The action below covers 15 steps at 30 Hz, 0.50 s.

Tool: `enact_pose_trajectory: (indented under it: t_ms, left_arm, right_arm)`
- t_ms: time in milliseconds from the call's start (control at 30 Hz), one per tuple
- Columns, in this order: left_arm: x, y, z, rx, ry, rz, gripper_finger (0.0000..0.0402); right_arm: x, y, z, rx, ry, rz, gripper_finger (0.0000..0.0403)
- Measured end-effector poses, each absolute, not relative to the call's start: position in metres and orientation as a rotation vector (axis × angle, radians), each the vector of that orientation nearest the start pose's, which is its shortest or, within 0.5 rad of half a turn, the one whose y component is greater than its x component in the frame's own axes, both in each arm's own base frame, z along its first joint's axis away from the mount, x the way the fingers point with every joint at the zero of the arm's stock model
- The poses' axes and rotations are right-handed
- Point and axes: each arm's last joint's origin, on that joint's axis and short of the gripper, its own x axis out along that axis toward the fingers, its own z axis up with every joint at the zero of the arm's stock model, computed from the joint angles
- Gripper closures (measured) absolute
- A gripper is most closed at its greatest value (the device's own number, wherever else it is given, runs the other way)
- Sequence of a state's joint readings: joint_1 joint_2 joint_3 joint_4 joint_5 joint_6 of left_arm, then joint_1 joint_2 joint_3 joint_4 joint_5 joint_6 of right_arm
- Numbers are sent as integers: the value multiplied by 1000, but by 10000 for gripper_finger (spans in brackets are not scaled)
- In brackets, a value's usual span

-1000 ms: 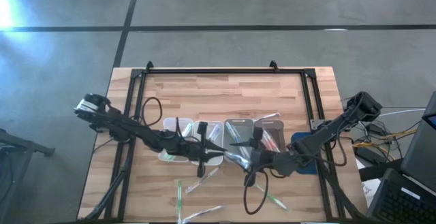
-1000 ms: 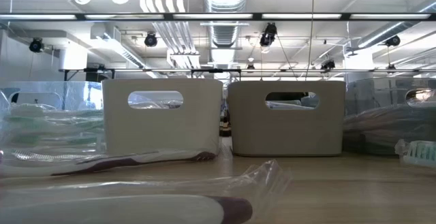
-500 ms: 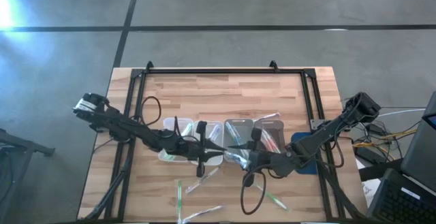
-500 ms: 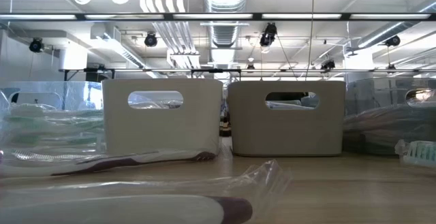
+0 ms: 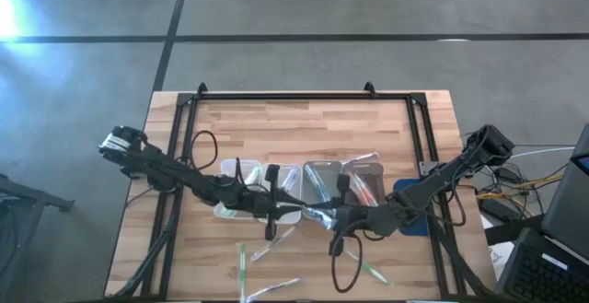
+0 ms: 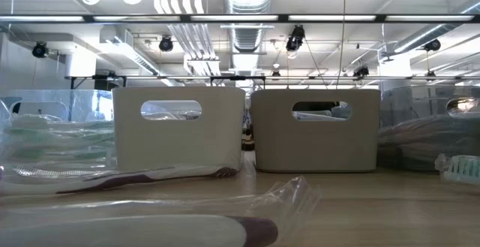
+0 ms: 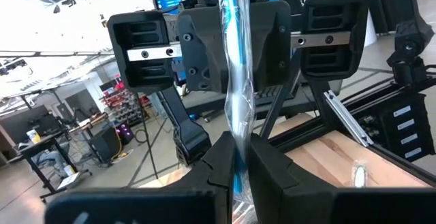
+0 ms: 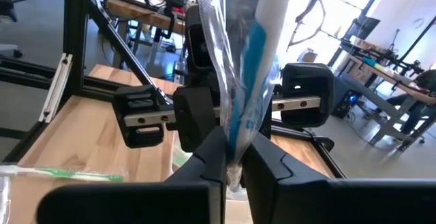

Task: Pick & Place Toothbrushes
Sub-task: Put the blue toothbrush into the gray bin

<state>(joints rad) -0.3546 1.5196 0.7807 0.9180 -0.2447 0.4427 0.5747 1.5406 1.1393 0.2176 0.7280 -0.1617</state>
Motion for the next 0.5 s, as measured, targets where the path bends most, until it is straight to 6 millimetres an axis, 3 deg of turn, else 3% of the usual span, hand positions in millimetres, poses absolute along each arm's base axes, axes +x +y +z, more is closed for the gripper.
enact_pose_trajectory:
  t_ms: [300,500]
  left_arm:
    - [305,-105,262,372,-180,-72,360]
    - [305,-105,259,382,-147,-74,318]
  right_arm:
    - [304,173,310,-277,161,-139,369]
    - [304,173,310,-287,162,-140,380]
